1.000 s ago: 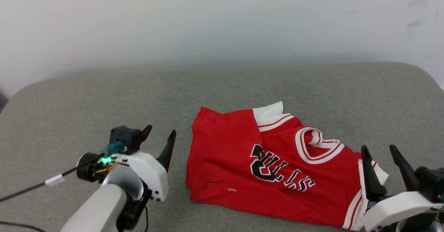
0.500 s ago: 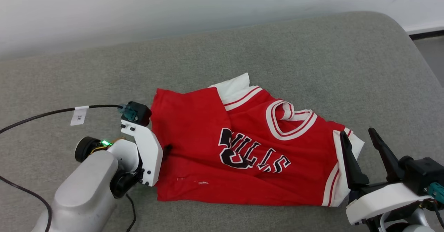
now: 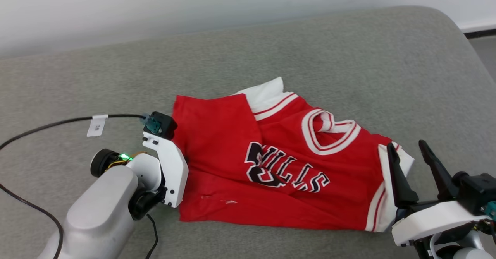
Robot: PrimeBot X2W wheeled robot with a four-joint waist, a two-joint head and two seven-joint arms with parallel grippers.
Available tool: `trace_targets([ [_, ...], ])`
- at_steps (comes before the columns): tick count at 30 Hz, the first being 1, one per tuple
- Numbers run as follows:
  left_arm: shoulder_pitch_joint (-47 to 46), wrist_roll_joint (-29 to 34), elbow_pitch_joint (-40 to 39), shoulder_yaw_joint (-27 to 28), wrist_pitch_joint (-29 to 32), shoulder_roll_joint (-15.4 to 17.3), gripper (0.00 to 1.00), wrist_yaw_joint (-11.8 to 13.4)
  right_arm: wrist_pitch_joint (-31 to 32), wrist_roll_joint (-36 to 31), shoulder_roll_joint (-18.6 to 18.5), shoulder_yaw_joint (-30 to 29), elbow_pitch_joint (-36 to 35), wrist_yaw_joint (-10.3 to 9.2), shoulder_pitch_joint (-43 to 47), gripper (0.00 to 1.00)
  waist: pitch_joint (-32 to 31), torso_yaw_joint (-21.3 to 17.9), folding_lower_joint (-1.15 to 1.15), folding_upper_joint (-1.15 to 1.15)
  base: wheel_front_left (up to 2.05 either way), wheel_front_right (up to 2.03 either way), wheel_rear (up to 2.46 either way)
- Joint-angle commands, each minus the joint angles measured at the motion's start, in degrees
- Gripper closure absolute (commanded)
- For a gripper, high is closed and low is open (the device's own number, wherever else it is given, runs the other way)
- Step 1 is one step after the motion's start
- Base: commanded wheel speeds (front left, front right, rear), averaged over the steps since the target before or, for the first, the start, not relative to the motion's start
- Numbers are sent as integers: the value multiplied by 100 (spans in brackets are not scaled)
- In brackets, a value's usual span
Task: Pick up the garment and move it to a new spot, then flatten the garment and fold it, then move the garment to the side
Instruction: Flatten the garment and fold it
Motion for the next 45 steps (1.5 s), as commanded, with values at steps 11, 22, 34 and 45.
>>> trace_targets([
  [11, 1744, -122, -1629, 335, -912, 427, 100, 962, 222, -194, 7, -191, -240, -4, 301, 0, -723, 1010, 0, 0, 0, 0, 0],
  [22, 3751, -803, -2552, 322, -596, 667, 100, 1688, 462, -201, 6, -191, -351, -4, 626, 0, -1127, 1362, 0, 0, 0, 0, 0],
  [34, 4288, -902, -3248, 478, -863, 691, 0, 2083, 450, -50, 7, -332, -323, -4, 837, 0, -1264, 1306, 0, 0, 0, 0, 0],
  [45, 2682, 113, -3242, 733, -1705, 793, 0, 1909, 470, -109, 8, -340, -425, -4, 622, 0, -1037, 1094, 0, 0, 0, 0, 0],
])
